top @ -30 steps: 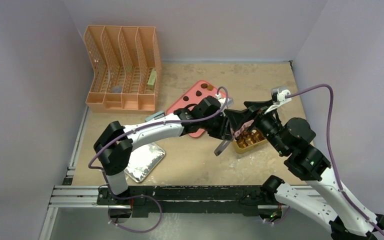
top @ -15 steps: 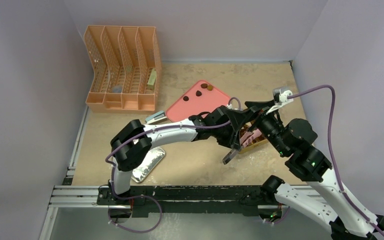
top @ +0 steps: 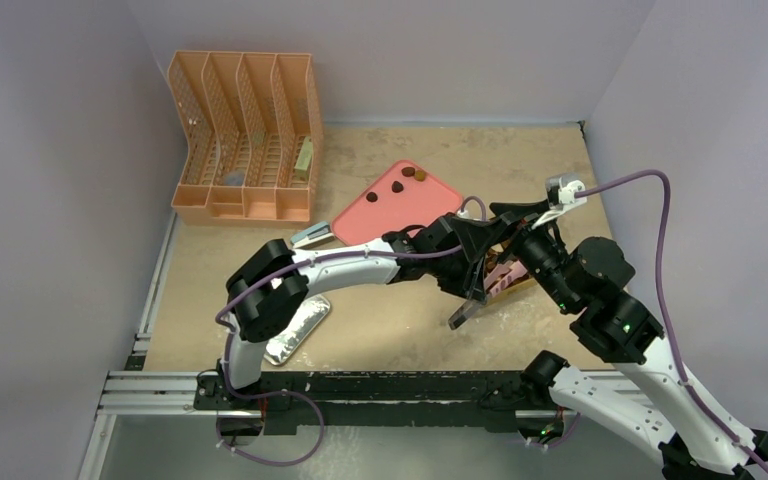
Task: Pack the chocolate
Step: Place the fake chocolate in the packing box.
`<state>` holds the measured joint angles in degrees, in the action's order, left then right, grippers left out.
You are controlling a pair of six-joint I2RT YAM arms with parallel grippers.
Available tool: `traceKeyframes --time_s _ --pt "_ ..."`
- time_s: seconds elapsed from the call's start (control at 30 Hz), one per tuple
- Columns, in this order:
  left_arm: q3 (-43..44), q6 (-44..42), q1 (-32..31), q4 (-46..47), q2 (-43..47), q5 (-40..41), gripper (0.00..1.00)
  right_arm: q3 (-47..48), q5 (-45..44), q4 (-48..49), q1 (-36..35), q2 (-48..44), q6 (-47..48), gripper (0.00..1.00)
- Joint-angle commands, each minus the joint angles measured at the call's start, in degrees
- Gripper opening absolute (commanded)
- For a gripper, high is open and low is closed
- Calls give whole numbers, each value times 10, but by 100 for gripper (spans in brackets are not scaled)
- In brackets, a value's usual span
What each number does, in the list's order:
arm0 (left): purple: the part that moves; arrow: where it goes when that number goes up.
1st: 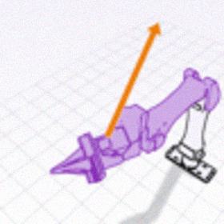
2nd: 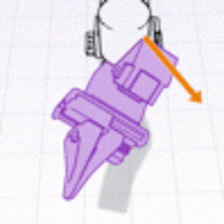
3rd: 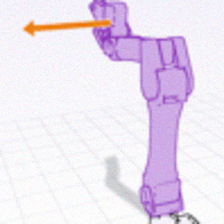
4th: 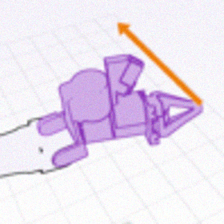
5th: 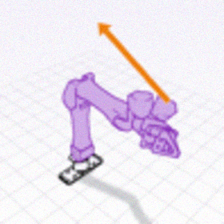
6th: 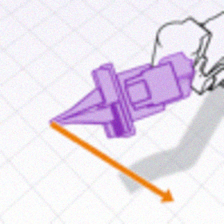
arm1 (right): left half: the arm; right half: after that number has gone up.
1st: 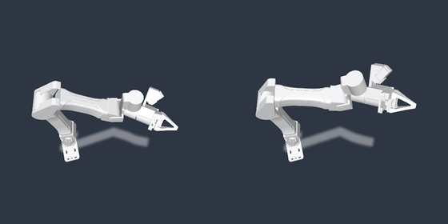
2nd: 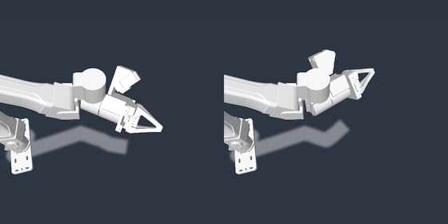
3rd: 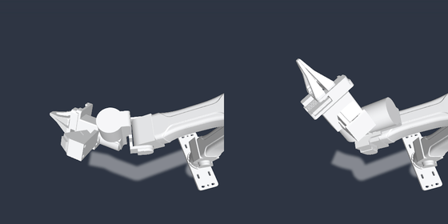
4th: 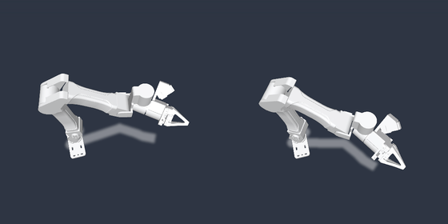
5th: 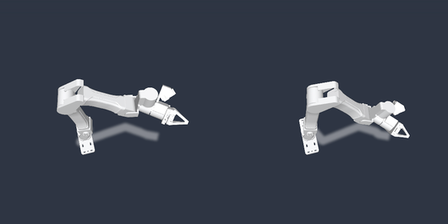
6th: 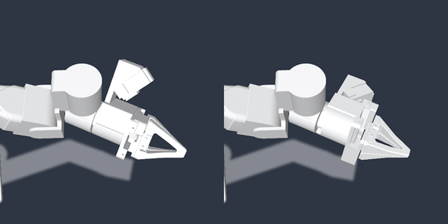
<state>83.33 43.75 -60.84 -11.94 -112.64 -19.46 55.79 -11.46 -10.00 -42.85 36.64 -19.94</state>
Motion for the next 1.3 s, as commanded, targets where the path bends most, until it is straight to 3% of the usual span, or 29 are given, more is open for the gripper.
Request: traceKeyframes --time_s 0.0,0.4,0.77,0.97,1.27 --pt "35 -9 -2 15 2 2 34 9 -11 33 0 -6 -5 97" --pt "40 -17 -2 0 20 25 35 7 -9 34 0 -9 -6 97" --pt "29 -33 5 -61 90 141 30 19 1 30 0 -9 -9 97" --pt "22 -51 34 -117 122 216 30 20 4 29 0 -15 -8 97" --pt "76 -107 135 -203 109 275 31 15 7 22 0 -25 -5 97"
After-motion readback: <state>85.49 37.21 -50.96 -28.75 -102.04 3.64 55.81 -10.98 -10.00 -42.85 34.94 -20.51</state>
